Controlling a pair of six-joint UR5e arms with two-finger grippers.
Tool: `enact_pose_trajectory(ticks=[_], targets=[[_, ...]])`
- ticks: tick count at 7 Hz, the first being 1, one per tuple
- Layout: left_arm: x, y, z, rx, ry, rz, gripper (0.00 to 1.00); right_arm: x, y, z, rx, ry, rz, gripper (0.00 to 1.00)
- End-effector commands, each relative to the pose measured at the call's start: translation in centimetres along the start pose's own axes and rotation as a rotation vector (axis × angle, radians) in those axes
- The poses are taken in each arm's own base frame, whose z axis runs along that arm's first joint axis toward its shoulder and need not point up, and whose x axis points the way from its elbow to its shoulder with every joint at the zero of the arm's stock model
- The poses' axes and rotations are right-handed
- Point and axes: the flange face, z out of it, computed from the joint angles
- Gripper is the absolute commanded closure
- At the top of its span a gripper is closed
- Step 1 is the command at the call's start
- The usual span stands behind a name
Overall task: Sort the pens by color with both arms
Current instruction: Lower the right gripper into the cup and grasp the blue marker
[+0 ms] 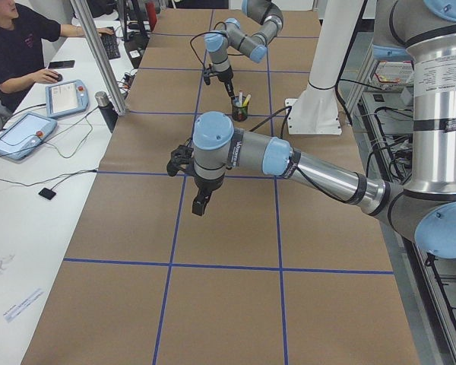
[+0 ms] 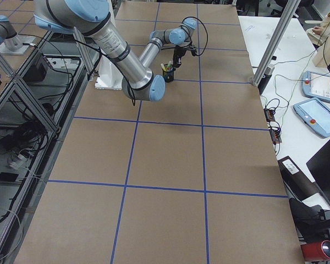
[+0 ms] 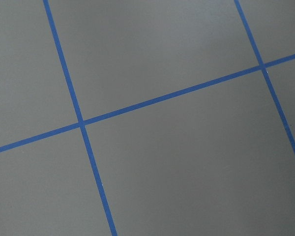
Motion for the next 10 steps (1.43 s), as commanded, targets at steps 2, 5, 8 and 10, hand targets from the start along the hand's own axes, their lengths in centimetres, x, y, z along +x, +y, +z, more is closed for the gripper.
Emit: enact_pose_trajectory(ticks=[2, 5, 8, 10], targets=[[0.1, 0.0, -0.1, 0.001, 0.000, 0.001, 0.01, -0.1, 0.1, 0.0, -0.001, -0.001, 0.026, 0.87], [0.1, 0.0, -0.1, 0.001, 0.000, 0.001, 0.01, -0.7, 0.8, -1.3, -0.022, -0.031, 0.030, 0.94], [0.1, 0.0, -0.1, 0.001, 0.001, 0.001, 0.01, 1.3, 1.1, -5.5, 0.008, -0.035, 0.055, 0.93], [0.1, 0.0, 0.0, 0.000, 0.002, 0.002, 0.01, 3.2, -0.1, -8.4, 0.051, -0.047, 0.074, 0.93]])
